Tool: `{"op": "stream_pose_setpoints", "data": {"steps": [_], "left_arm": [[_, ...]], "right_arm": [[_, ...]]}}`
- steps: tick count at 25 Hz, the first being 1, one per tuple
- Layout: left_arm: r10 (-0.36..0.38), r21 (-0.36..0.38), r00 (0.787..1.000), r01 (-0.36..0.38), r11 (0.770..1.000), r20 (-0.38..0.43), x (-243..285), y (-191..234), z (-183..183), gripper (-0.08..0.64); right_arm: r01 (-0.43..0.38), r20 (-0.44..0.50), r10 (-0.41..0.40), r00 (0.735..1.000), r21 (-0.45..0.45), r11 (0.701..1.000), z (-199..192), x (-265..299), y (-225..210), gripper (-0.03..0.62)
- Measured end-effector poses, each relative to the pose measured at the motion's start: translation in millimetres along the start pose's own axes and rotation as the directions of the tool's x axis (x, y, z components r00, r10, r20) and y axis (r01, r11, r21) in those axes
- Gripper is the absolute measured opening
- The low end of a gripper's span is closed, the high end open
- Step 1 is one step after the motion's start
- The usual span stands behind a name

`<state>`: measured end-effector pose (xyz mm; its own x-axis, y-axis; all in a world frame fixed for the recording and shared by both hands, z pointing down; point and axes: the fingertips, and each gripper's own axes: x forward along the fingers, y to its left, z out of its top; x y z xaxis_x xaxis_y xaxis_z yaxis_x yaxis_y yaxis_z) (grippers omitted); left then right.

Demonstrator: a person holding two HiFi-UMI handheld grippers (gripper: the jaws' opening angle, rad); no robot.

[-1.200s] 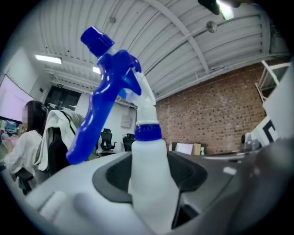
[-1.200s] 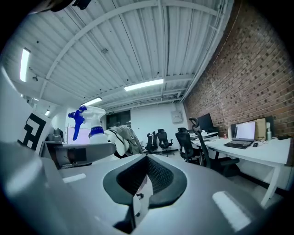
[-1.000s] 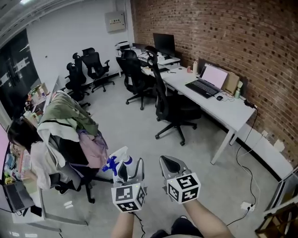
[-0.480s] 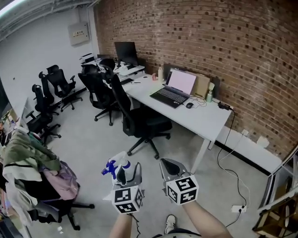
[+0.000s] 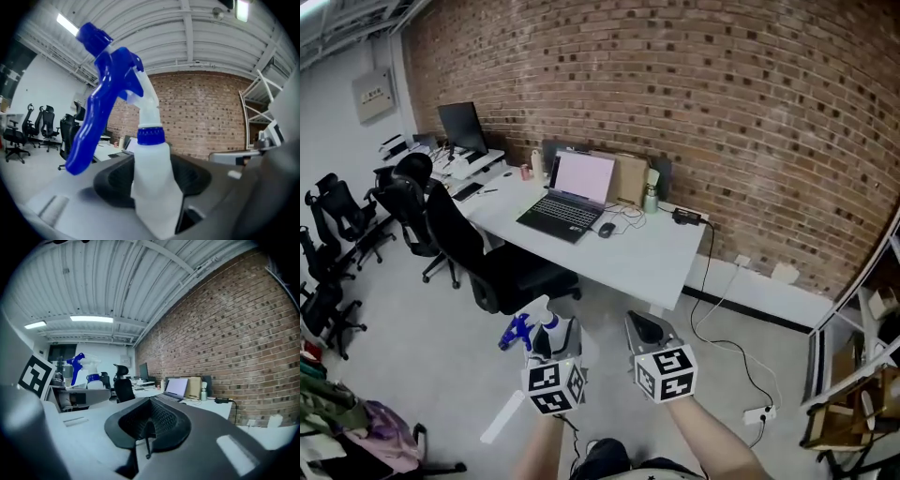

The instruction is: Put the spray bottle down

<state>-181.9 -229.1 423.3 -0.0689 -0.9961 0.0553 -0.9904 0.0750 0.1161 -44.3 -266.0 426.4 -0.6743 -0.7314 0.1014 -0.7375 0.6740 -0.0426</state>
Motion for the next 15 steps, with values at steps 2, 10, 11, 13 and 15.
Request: {"op": "stream_pose_setpoints", "data": {"steps": [2,10,11,13,15], "left_arm": [[-0.042,-0.001,0.999,0.042,0.999,-0.013,40,-15,-7,0.235],[-0.209,0.043,0.978,0.210,0.977,-0.019,205,-57,-34,0.235],[-0.232,0.054,0.973,0.233,0.971,-0.016,226,-62,-36,0.235],[-0.273,0.075,0.962,0.273,0.959,-0.014,266,-73,-41,0.235],[-0.308,0.089,0.951,0.309,0.947,-0.022,305,-83,-47,0.235]], "right_arm": [[0.054,-0.007,-0.054,0.999,0.002,0.999,-6,12,-32,-0.006],[0.232,-0.043,-0.230,0.972,0.046,0.972,-24,85,-153,-0.006],[0.247,-0.053,-0.244,0.968,0.054,0.967,-25,96,-166,-0.006],[0.269,-0.071,-0.264,0.962,0.065,0.961,-27,120,-188,-0.005],[0.288,-0.079,-0.283,0.956,0.074,0.955,-28,143,-209,-0.005]]}}
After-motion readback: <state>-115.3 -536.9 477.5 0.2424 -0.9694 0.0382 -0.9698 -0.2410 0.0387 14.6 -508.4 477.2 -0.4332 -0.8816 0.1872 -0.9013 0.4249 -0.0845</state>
